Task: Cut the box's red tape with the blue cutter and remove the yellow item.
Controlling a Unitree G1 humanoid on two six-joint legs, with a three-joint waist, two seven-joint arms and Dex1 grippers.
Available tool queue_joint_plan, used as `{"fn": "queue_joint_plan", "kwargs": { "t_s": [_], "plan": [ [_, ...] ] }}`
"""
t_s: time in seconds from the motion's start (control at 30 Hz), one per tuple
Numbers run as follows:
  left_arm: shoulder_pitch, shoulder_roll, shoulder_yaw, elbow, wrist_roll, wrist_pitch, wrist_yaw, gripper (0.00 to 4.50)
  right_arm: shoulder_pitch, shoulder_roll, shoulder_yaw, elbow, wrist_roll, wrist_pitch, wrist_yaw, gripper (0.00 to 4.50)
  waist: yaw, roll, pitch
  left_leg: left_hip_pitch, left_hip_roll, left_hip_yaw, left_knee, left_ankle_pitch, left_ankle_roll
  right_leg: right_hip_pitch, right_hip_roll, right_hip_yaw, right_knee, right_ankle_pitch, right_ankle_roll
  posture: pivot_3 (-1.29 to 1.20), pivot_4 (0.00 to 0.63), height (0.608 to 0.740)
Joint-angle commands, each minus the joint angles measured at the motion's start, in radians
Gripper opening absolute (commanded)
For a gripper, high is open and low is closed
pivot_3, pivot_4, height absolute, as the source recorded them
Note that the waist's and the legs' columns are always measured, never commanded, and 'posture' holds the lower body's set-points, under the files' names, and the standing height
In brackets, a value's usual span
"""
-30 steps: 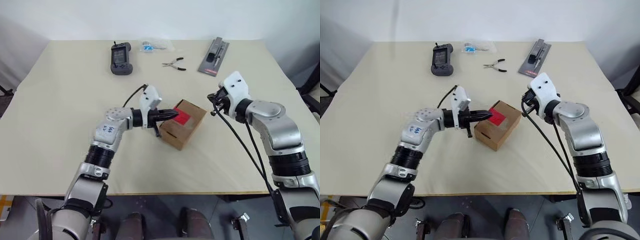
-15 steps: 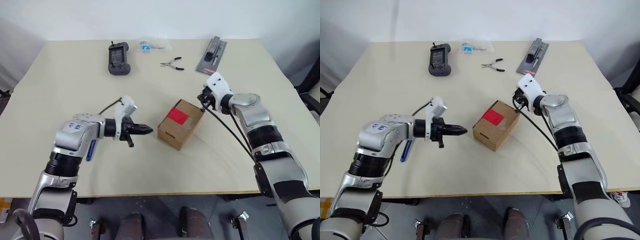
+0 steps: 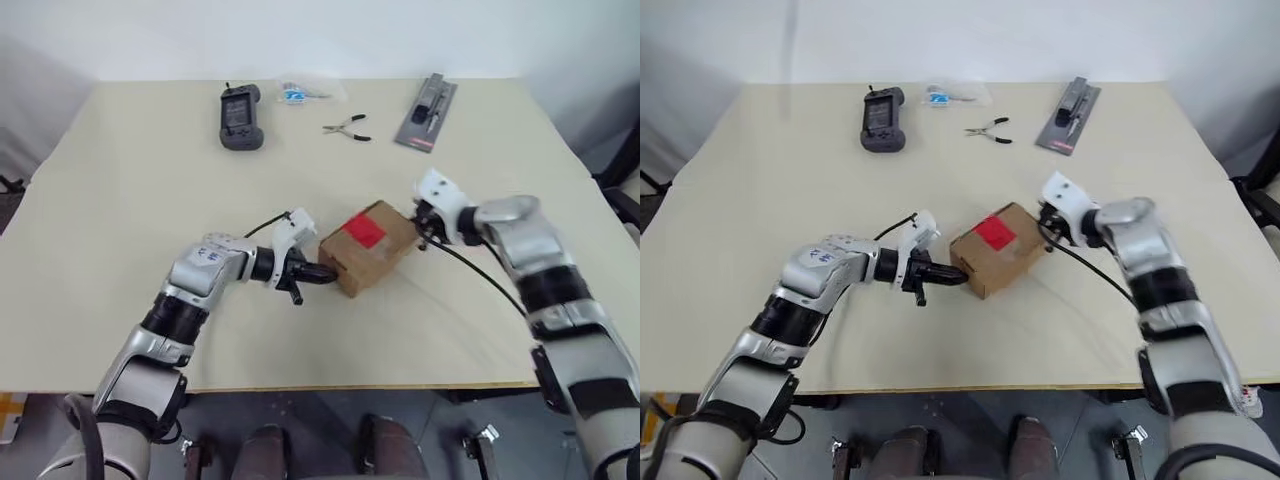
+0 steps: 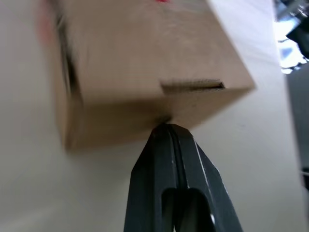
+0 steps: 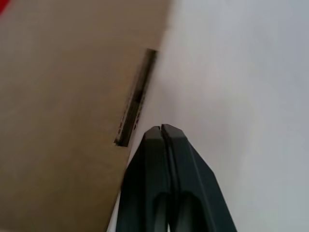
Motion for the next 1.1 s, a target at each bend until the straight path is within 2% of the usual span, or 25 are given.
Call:
{"fn": "queue_joint_plan", "kwargs": {
  "t_s": [0.03,0.17,0.3,0.53,0.7,0.83,1.1],
  "plan": [
    [-0.048,-0.031,0.007,0.071,0.032,-0.087,-0.008,0.0,0.085,-0.035,-0.01,-0.257,0.056,0.129,0.05,0.04,0.001,0.0,0.0,0.0,0.0,0.001,0.0,0.0,0.0,0.0,0.0,0.0,0.0,0.0,0.0,0.0,0.15,0.74],
    [-0.149,-0.098,0.009,0.272,0.071,-0.207,-0.044,0.0,0.284,-0.133,-0.065,-0.629,0.124,0.36,0.052,0.04,0.014,0.0,0.0,0.0,0.0,0.0,0.001,0.0,0.0,0.0,0.0,0.0,0.0,0.0,0.0,0.0,0.15,0.74],
    [-0.254,-0.18,0.037,0.488,0.116,-0.342,-0.017,0.0,0.378,-0.187,-0.125,-0.835,0.163,0.518,0.015,0.04,0.032,-0.001,0.0,-0.002,-0.001,0.001,0.002,0.0,0.001,0.0,0.0,0.001,-0.001,0.0,0.0,0.0,0.15,0.74],
    [-0.349,-0.283,0.069,0.707,0.174,-0.475,-0.056,0.0,0.442,-0.217,-0.2,-1.028,0.239,0.709,-0.067,0.04,0.034,-0.002,0.001,-0.003,-0.001,0.001,0.003,-0.001,0.002,0.0,0.0,0.0,-0.003,0.0,0.0,0.0,0.15,0.74],
    [-0.341,-0.292,0.072,0.741,0.211,-0.5,-0.096,0.0,0.517,-0.227,-0.245,-1.087,0.262,0.755,-0.135,0.04,0.035,-0.003,0.001,-0.003,-0.001,0.001,0.003,-0.001,0.002,0.0,0.0,0.0,-0.003,0.0,0.0,0.0,0.15,0.74],
    [-0.298,-0.254,0.066,0.695,0.23,-0.479,-0.145,0.0,0.574,-0.217,-0.266,-1.156,0.304,0.797,-0.163,0.04,0.035,-0.003,0.001,-0.003,-0.001,0.001,0.003,-0.001,0.002,0.0,0.0,0.0,-0.003,0.0,0.0,0.0,0.15,0.74],
    [-0.253,-0.204,0.082,0.59,0.229,-0.411,-0.156,0.0,0.575,-0.214,-0.227,-1.164,0.376,0.798,-0.214,0.04,0.034,-0.003,0.001,-0.003,-0.001,0.0,0.005,-0.001,0.002,0.0,0.0,0.001,-0.002,0.001,0.0,0.0,0.15,0.74]
  ]
}}
